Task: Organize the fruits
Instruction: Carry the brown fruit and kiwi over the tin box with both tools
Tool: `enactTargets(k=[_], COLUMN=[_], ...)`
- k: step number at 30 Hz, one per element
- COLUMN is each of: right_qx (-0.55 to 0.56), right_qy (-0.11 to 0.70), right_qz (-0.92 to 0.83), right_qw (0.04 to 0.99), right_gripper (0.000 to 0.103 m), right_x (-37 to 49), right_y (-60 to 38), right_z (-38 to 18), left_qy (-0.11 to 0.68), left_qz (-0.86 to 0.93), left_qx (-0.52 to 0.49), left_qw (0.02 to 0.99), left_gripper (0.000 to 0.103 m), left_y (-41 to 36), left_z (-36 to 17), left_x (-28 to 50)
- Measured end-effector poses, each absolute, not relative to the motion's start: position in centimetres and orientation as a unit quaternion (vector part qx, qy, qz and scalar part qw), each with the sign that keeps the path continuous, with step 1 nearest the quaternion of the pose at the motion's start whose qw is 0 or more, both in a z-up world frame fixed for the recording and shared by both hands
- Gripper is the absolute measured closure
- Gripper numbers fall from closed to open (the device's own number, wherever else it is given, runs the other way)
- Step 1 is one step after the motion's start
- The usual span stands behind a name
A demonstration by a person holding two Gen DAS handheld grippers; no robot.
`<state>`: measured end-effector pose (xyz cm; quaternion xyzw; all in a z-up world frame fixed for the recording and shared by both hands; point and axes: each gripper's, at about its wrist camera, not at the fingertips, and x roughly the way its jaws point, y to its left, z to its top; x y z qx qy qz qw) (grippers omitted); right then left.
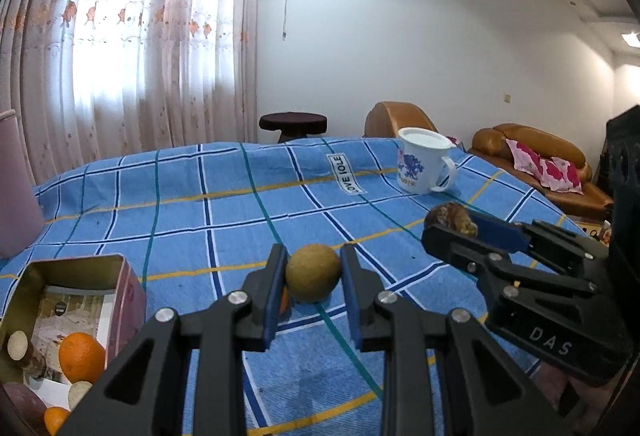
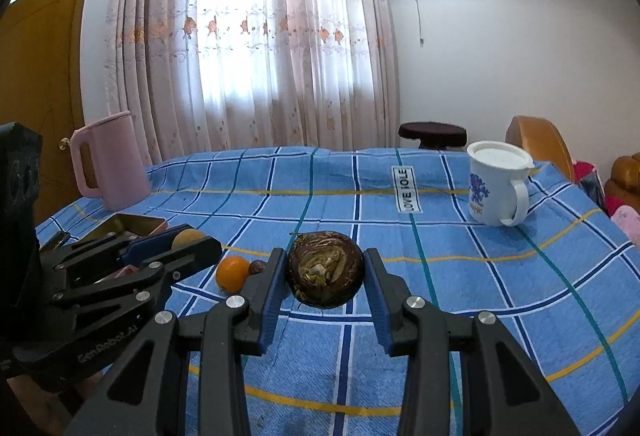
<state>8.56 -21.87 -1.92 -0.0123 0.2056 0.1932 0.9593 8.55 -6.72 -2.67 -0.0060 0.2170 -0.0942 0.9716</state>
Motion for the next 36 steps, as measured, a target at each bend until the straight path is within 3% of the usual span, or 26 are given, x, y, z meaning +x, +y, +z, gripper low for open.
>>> enactTargets(k=[17,36], right_qx=[-0.015,-0.057], right_qy=[0.203,0.219], right_qz=[0.214,0.335], right_qw=[0.955,0.915], right_gripper=[0.062,0.062], right_x=[8.1,8.6], right_y=[-19.8,-6.2], right_z=[-1.4,0.1], left_qy=[0.212,0.233], left_qz=[-0.075,0.028], left_qx=[-0.017,-0.063], left_qw=[0.974,0.970], left_gripper=[0.075,0.075], left_y=[-3.9,8.0], left_z=[-2.4,-1.8], left_x=[7.4,5.1])
